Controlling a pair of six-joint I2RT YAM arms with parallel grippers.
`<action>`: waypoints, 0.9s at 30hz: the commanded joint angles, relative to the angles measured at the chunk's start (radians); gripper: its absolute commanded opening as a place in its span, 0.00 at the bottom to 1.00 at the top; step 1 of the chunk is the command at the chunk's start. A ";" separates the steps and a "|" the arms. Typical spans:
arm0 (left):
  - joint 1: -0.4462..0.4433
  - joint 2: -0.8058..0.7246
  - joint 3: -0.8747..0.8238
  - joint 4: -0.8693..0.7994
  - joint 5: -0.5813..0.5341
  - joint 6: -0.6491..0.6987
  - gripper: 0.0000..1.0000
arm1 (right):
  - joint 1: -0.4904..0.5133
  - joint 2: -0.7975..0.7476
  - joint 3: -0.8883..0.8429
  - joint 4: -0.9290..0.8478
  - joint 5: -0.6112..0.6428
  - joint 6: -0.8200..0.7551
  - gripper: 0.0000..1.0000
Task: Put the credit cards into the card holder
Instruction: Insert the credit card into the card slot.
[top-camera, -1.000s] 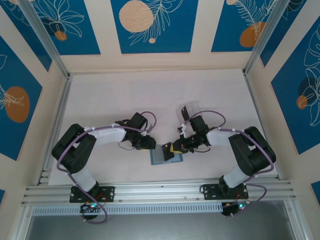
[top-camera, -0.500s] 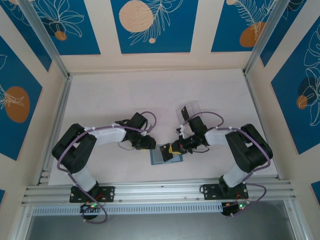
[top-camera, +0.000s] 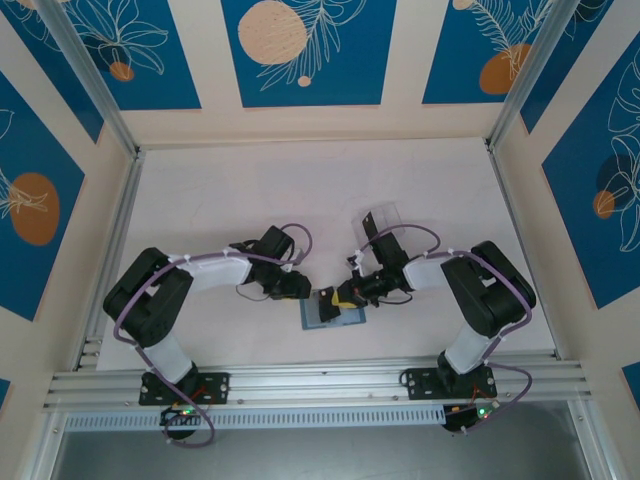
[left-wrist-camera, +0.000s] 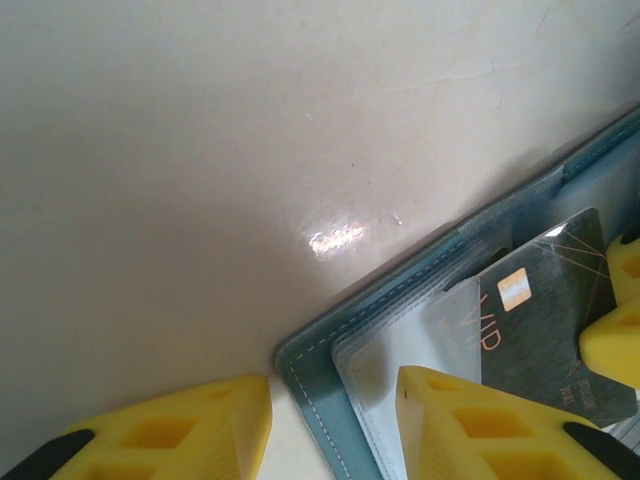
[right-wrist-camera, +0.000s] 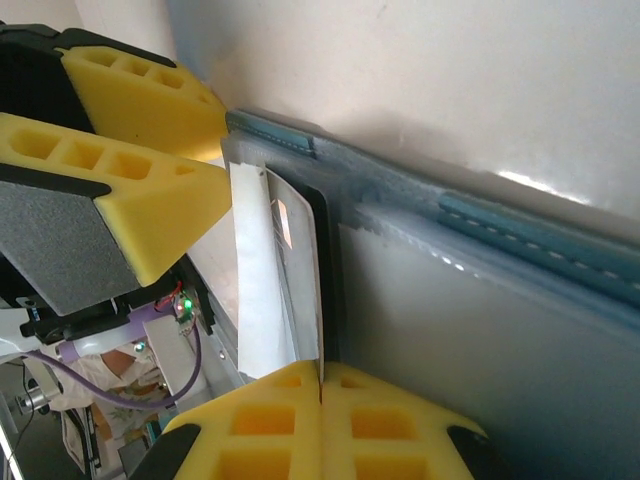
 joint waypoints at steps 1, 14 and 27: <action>-0.052 0.058 -0.057 0.038 0.017 -0.011 0.40 | 0.027 0.000 -0.008 0.004 0.078 0.060 0.00; -0.089 0.069 -0.084 0.105 0.030 -0.063 0.37 | 0.141 -0.023 -0.031 0.058 0.223 0.158 0.00; -0.113 0.077 -0.109 0.161 0.037 -0.104 0.36 | 0.248 -0.024 -0.011 0.095 0.366 0.227 0.00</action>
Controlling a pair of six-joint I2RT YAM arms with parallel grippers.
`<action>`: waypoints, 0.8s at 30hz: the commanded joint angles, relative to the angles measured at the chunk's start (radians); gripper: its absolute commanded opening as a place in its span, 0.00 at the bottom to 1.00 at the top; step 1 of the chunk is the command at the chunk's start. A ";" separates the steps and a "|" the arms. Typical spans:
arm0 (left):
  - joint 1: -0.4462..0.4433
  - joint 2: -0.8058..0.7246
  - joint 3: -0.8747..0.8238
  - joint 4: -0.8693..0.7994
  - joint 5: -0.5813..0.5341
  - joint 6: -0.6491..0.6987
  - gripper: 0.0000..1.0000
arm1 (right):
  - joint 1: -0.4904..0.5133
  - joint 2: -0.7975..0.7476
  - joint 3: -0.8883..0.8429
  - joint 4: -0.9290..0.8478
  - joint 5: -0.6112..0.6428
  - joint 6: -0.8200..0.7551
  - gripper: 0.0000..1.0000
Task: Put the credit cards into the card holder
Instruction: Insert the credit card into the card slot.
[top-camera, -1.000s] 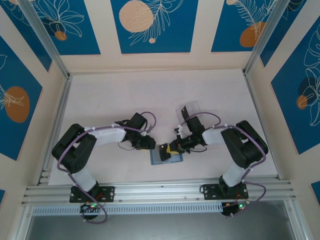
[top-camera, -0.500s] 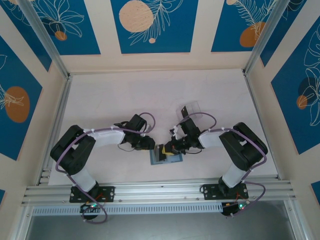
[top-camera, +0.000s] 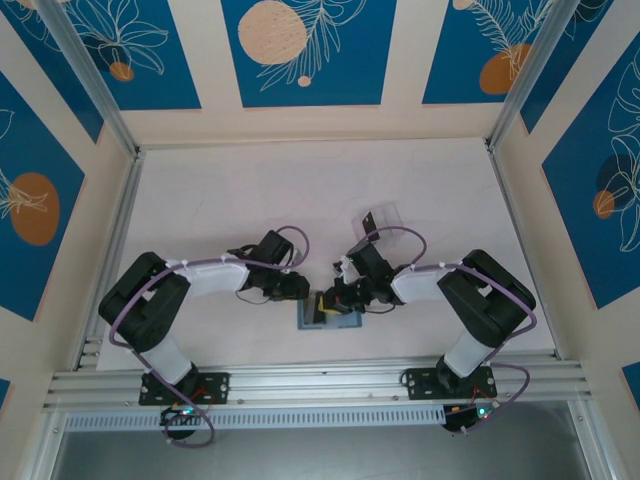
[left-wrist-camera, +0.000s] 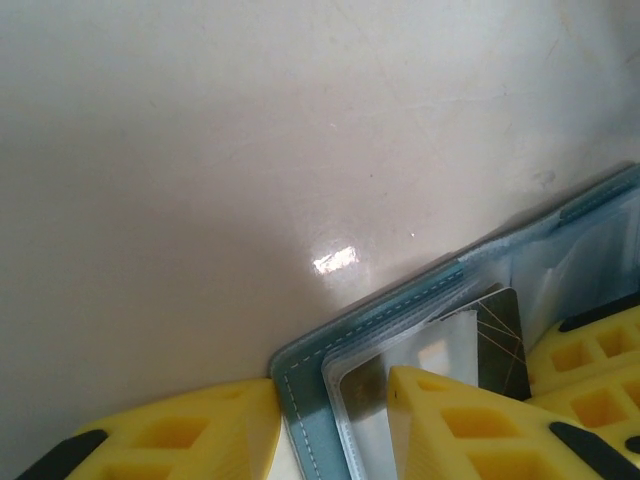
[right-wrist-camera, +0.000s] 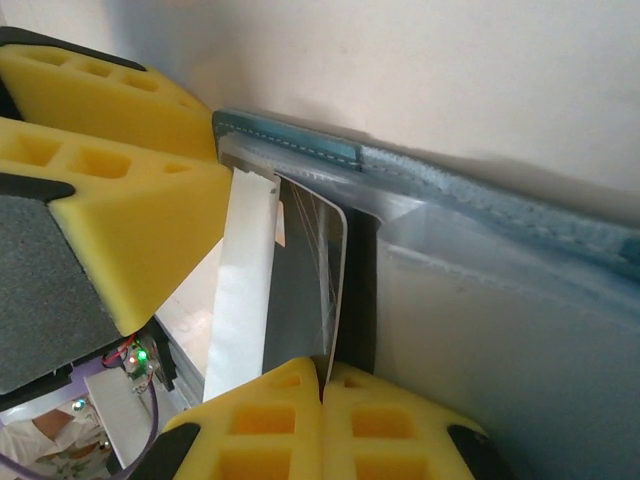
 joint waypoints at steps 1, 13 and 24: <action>-0.091 0.096 -0.053 0.077 0.085 -0.025 0.36 | 0.044 0.020 0.007 -0.025 0.112 0.017 0.00; -0.080 0.067 -0.066 0.088 0.105 -0.031 0.36 | 0.073 -0.052 0.084 -0.269 0.189 -0.084 0.33; -0.033 0.031 -0.099 0.135 0.152 -0.048 0.36 | 0.101 -0.141 0.188 -0.566 0.310 -0.176 0.52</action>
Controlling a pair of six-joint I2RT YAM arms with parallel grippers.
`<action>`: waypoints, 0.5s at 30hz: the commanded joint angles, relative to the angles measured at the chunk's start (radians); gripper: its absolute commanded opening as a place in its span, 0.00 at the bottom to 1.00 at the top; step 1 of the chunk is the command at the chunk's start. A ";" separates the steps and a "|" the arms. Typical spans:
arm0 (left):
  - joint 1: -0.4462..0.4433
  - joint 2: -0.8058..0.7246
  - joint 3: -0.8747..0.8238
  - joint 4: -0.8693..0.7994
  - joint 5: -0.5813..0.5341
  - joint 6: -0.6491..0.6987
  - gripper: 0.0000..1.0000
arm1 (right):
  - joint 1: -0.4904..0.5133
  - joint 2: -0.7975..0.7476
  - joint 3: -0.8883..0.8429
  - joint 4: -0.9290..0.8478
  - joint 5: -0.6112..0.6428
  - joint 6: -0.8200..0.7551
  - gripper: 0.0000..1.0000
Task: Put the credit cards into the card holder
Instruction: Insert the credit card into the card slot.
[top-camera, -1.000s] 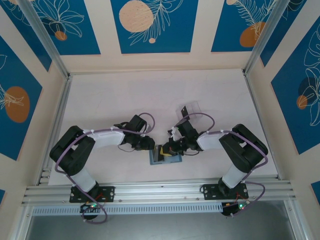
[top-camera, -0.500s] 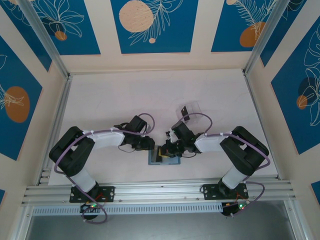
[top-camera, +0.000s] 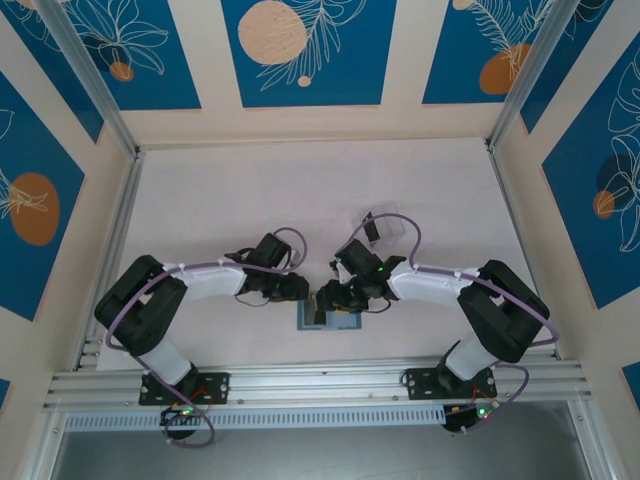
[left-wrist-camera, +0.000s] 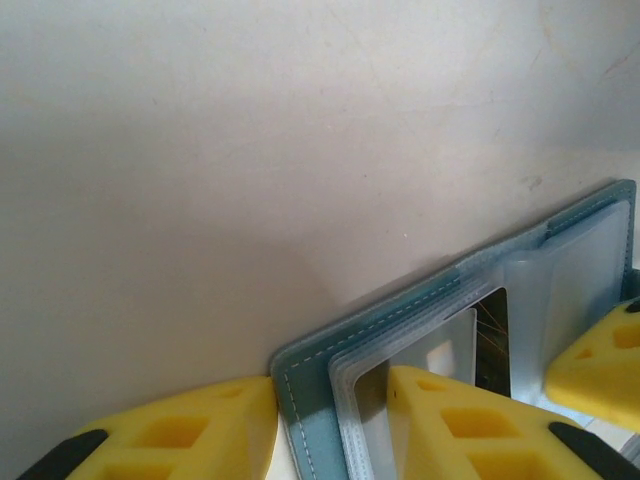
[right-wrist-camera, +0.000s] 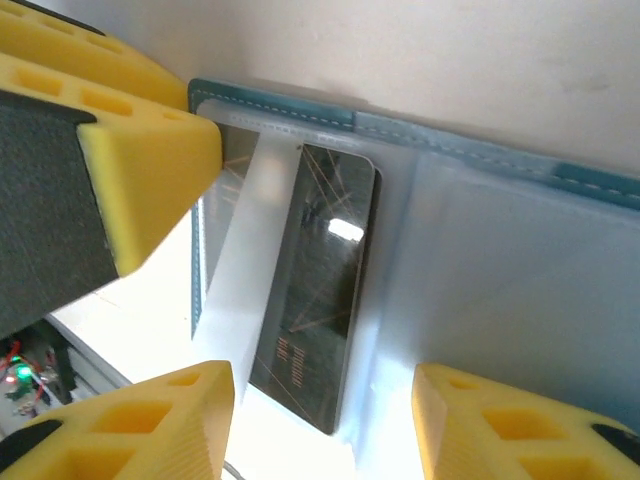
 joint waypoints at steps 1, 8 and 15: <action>-0.034 0.067 -0.053 0.066 0.149 -0.021 0.36 | 0.014 -0.040 0.039 -0.161 0.074 -0.051 0.52; -0.016 0.050 -0.071 0.058 0.161 -0.004 0.36 | 0.136 -0.036 0.171 -0.421 0.454 -0.058 0.50; -0.015 0.049 -0.078 0.061 0.170 0.000 0.37 | 0.218 0.176 0.305 -0.562 0.682 -0.020 0.62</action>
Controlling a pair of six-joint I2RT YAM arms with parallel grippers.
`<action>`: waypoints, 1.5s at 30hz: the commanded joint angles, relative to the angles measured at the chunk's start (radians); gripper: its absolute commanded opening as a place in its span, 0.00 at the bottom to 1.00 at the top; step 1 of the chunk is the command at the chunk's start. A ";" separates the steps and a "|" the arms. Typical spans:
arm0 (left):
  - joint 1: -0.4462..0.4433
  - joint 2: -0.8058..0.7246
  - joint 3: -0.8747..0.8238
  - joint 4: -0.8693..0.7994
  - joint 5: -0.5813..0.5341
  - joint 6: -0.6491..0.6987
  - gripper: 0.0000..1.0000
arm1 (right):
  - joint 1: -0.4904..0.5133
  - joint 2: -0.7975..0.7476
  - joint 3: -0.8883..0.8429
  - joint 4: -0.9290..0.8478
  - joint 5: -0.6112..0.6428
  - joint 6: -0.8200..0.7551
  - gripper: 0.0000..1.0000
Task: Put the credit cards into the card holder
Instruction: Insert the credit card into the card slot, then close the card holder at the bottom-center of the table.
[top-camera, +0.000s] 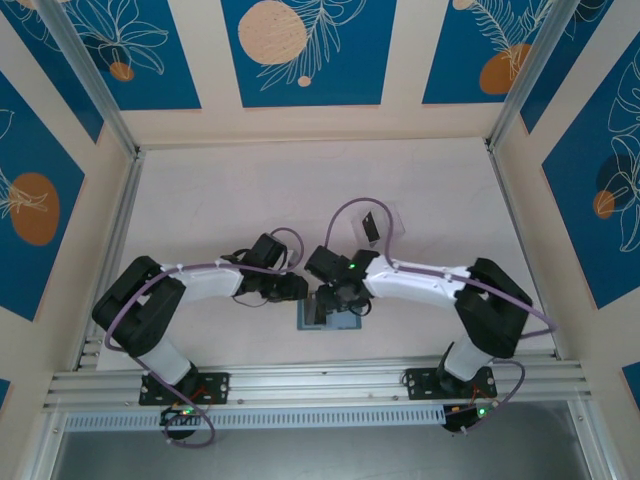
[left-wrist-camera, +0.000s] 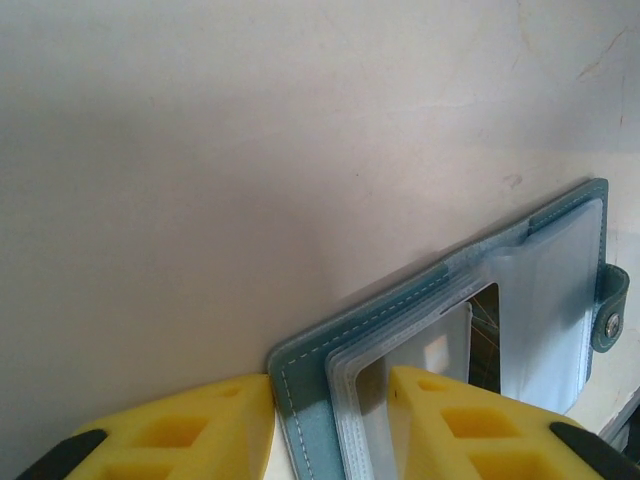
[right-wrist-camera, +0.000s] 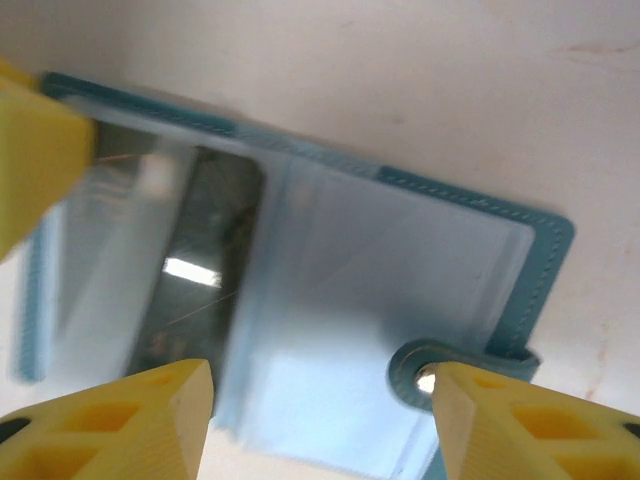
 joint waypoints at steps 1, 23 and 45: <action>-0.036 0.060 -0.049 0.015 0.126 0.001 0.36 | 0.023 0.088 0.037 -0.138 0.184 0.033 0.63; -0.040 0.088 -0.067 0.025 0.126 0.016 0.37 | 0.039 0.070 0.017 -0.227 0.322 0.151 0.60; -0.081 0.060 -0.064 0.037 0.125 -0.012 0.37 | -0.052 0.054 -0.049 -0.137 0.272 0.079 0.59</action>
